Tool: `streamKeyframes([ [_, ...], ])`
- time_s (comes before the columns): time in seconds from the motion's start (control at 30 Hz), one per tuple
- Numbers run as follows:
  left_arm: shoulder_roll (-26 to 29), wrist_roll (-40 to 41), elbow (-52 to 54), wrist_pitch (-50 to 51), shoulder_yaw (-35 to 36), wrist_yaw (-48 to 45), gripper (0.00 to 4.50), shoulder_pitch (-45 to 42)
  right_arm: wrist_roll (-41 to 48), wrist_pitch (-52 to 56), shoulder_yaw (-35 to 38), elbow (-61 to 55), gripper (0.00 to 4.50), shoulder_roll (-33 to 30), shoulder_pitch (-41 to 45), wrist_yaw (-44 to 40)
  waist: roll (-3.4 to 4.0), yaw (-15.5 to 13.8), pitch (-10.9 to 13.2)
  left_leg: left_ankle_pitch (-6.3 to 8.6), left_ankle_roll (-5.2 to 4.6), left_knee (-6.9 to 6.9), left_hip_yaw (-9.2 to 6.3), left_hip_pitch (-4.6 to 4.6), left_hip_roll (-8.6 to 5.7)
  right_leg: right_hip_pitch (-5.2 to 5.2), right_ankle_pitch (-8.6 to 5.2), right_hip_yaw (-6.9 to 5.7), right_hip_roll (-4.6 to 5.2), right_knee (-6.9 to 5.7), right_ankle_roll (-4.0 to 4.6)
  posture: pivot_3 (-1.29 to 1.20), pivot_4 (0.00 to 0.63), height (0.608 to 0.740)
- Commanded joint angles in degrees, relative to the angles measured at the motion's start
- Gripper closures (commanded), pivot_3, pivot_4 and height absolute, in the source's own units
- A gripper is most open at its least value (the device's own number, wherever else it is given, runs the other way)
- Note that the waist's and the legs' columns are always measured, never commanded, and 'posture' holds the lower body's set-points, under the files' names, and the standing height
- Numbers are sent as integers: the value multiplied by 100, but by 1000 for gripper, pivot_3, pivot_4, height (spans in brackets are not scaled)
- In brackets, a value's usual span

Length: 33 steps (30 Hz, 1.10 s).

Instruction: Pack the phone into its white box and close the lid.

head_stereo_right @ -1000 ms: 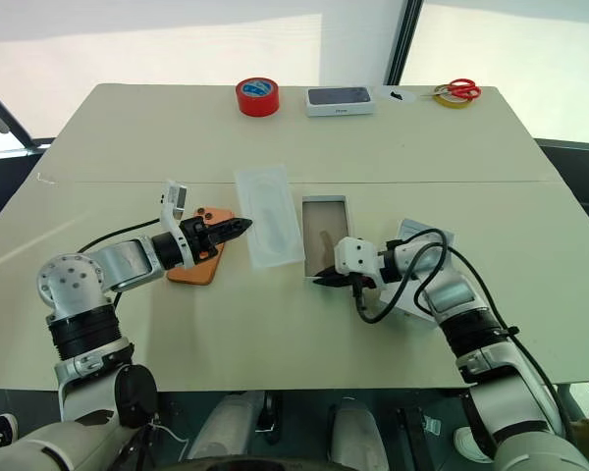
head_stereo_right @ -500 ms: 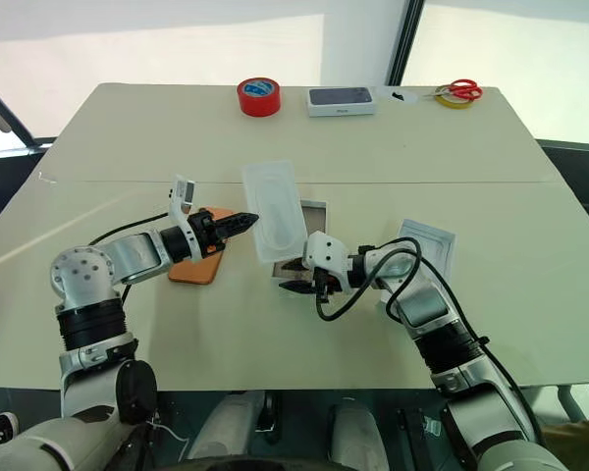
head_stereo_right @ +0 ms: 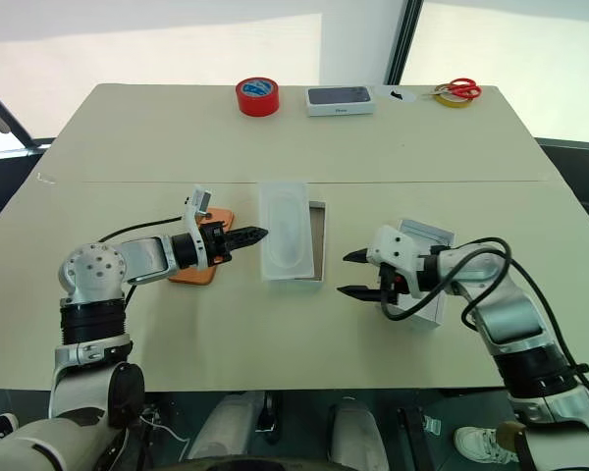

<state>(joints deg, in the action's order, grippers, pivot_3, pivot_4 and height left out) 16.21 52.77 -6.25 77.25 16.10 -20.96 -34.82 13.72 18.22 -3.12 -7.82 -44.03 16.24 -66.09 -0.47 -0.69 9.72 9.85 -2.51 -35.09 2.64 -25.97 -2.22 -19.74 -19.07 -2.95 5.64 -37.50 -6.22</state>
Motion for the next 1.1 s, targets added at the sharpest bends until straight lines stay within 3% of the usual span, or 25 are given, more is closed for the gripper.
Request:
streamKeyframes([
  [0.03,151,-219,-284,-340,-323,-523,4500,-317,71,-144,196,-160,1462,-57,-95,123,0,-2,0,0,0,0,0,0,0,-2,0,0,0,0,0,0,150,735],
  [0.5,233,-1239,-1812,-1235,-1457,-2149,4500,-1158,164,-124,181,-316,1462,116,-154,567,0,-1,0,2,-4,2,-1,-28,1,-45,0,1,6,12,1,0,150,735],
  [0.6,214,-1388,-1896,-1348,-1523,-2273,3576,-1193,173,-141,172,-326,1384,123,-162,616,-1,-1,0,1,-5,-2,-1,-37,1,-51,0,1,7,12,1,0,150,735],
  [0.73,214,-1487,-1838,-1306,-1534,-2328,1539,-1220,183,-125,106,-318,1384,173,-94,658,-1,-9,0,1,-6,-5,-3,-38,1,-50,0,-1,9,12,1,0,150,735],
  [0.97,420,-1595,-1291,-1725,-1306,-2395,1539,-1131,22,-379,-42,0,1384,583,421,924,0,21,1,1,-8,-5,-4,-44,1,-50,1,-1,8,9,1,0,150,735],
  [1.1,600,-1928,-758,-2953,-1120,-2386,1462,-772,-498,-840,-366,578,2598,1137,957,1435,1,45,1,-1,-6,-4,-4,-42,2,-57,1,-1,5,7,1,0,150,735],
])
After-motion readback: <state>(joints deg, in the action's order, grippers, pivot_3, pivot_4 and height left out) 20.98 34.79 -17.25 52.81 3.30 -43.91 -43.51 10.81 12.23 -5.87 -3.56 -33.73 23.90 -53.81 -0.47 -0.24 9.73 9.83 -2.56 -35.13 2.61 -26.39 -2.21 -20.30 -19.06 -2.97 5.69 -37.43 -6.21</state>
